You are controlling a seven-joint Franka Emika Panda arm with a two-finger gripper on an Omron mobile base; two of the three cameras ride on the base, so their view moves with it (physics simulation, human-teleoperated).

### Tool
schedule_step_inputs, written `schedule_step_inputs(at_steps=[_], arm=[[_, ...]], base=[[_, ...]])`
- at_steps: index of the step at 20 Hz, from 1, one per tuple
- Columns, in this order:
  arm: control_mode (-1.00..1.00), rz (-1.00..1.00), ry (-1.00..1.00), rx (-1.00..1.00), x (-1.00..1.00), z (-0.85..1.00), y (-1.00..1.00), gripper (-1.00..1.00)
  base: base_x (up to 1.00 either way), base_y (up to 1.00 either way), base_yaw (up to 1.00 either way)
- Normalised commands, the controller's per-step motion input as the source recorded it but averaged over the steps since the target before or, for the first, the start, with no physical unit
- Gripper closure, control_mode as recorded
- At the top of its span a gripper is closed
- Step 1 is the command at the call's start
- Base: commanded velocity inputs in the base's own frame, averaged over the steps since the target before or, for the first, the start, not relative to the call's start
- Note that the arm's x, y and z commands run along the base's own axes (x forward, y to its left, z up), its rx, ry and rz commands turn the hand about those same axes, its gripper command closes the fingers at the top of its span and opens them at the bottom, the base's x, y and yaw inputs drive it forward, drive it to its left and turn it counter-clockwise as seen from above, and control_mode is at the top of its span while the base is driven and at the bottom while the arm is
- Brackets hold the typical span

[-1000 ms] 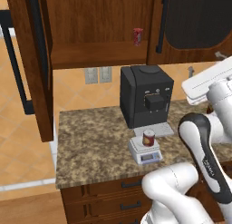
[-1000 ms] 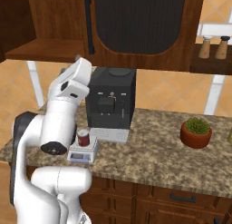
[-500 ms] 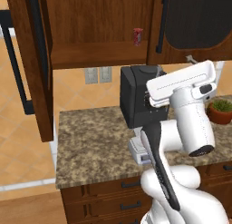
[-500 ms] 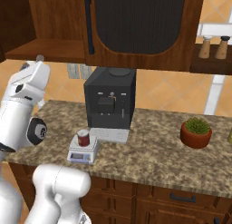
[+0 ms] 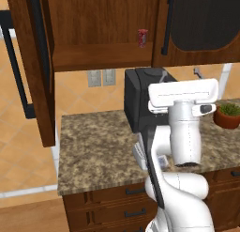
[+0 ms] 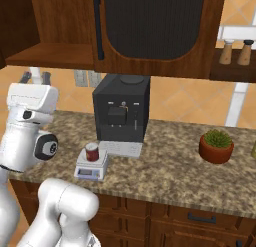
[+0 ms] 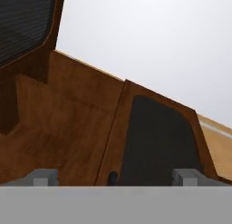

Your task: Pick the canned food and place it on the digital scale for weighing, and close the cabinet.

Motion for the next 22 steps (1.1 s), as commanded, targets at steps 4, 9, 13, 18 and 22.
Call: schedule_step_inputs(at_steps=[4, 9, 13, 18, 22], arm=[[-1.00, -0.01, -0.11, 0.06, -1.00, -0.01, 0.03, -1.00], [-1.00, -0.01, -0.03, -0.03, -1.00, 0.27, -0.02, -1.00], [-1.00, 0.00, -0.31, -0.29, -1.00, 0.98, -0.40, -1.00], [-1.00, 0.00, -0.16, -0.30, -1.00, 0.80, -0.13, -1.00], [-1.00, 0.00, -0.08, -0.06, -1.00, 0.09, 0.66, -1.00]], base=[[0.00, 0.00, 0.00], [0.00, 0.00, 0.00], [0.00, 0.00, 0.00], [0.00, 0.00, 0.00], [0.00, 0.00, 0.00]])
